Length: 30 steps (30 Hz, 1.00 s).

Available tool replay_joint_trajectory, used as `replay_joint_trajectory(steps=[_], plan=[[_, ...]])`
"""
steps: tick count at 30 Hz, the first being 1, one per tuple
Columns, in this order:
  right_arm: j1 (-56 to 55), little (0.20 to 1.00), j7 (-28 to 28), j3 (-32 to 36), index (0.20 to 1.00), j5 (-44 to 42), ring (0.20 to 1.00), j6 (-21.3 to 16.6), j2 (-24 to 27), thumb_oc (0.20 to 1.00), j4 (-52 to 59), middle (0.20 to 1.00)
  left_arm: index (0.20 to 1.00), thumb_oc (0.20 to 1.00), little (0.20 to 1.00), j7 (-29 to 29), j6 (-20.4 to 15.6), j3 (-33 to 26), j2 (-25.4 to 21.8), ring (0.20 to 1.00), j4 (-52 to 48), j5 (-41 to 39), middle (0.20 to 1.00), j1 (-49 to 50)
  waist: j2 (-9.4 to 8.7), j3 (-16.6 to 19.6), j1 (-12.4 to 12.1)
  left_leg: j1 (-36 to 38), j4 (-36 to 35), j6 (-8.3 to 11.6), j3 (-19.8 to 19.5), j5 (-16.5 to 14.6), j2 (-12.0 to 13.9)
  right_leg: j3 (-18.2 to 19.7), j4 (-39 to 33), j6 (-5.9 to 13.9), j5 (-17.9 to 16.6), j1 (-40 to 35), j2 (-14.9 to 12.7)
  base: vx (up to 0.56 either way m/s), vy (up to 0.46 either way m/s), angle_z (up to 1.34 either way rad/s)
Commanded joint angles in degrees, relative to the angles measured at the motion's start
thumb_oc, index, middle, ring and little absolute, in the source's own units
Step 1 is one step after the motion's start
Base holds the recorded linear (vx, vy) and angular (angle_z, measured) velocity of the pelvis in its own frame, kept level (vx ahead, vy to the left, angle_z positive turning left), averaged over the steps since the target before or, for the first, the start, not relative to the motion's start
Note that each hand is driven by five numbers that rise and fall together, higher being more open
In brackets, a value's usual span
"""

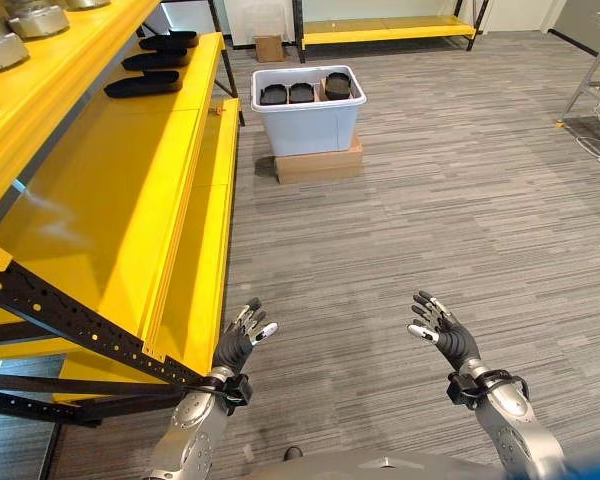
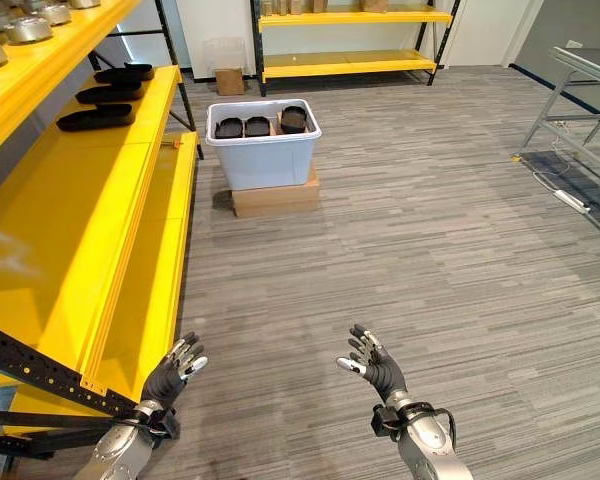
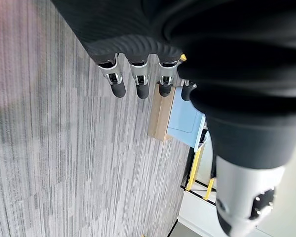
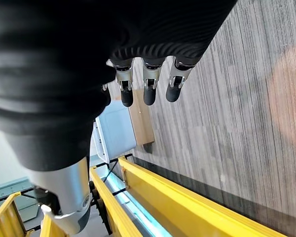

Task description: Move parts from the plastic box to the shelf.

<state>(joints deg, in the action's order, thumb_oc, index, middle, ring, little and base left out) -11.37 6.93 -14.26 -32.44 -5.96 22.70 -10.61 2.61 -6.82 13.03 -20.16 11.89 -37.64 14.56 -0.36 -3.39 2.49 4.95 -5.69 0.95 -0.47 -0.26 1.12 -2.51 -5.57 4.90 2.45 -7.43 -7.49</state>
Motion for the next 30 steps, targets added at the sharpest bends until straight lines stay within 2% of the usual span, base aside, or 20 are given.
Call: replay_joint_trajectory(steps=[1, 21, 25, 28, 30], plan=[[0.84, 1.0, 0.74, -0.35, 1.0, -1.05, 1.0, -2.4, 1.34, 1.0, 0.34, 1.0, 1.0, 1.0, 1.0, 1.05, -2.86, -2.04, 0.37, 1.0, -1.29, -0.59, 1.0, -1.89, -0.62, 3.93, -1.05, 0.43, 0.69, 1.97, 1.94, -0.99, 4.79, -0.16, 2.85, 3.7, -4.72, 3.37, -3.29, 0.0, 0.0, 0.0], [1.88, 1.0, 0.39, -0.33, 1.0, -1.49, 1.0, -2.46, 1.28, 1.0, -0.57, 1.0, 1.0, 1.0, 1.0, 0.92, -3.03, -1.66, 0.08, 1.0, -0.88, -1.39, 1.0, -2.37, 0.12, 3.45, -0.88, 0.29, 0.69, 2.16, 1.75, -0.79, 5.18, -0.21, 4.48, 3.33, -3.66, 4.05, -2.97, 0.0, -0.008, 0.0], [2.69, 1.0, 0.48, -0.6, 1.0, -1.59, 1.0, -2.45, 1.71, 1.0, -0.77, 1.0, 1.0, 1.0, 1.0, 0.73, -3.13, -1.78, 0.05, 1.0, -0.58, -1.94, 1.0, -2.97, 0.69, 3.11, -0.71, -0.04, 1.35, 2.9, 1.96, -0.3, 6.54, 0.03, 6.33, 2.59, -2.52, 5.01, -1.72, 0.0, -0.084, 0.0], [3.09, 1.0, 0.6, -0.54, 1.0, -1.76, 1.0, -2.57, 2.12, 1.0, -0.67, 1.0, 1.0, 1.0, 1.0, 0.9, -2.97, -1.74, 0.09, 1.0, -0.8, -2.44, 1.0, -3.33, 0.79, 2.62, -0.73, -0.93, 3.99, 3.5, 1.78, -0.42, 7.94, 0.28, 7.1, 1.7, -1.73, 5.11, -0.38, -0.01, -0.151, -0.01], [3.25, 1.0, 0.78, -0.15, 1.0, -1.79, 1.0, -2.98, 2.86, 1.0, -0.54, 1.0, 1.0, 1.0, 1.0, 1.23, -2.86, -1.48, 0.18, 1.0, -0.89, -3.13, 1.0, -3.94, 0.61, 1.57, -0.72, -2.69, 8.06, 4.23, 1.03, -0.57, 9.48, 0.53, 8.39, 0.32, -0.53, 5.12, 1.27, -0.03, -0.216, 0.05]])
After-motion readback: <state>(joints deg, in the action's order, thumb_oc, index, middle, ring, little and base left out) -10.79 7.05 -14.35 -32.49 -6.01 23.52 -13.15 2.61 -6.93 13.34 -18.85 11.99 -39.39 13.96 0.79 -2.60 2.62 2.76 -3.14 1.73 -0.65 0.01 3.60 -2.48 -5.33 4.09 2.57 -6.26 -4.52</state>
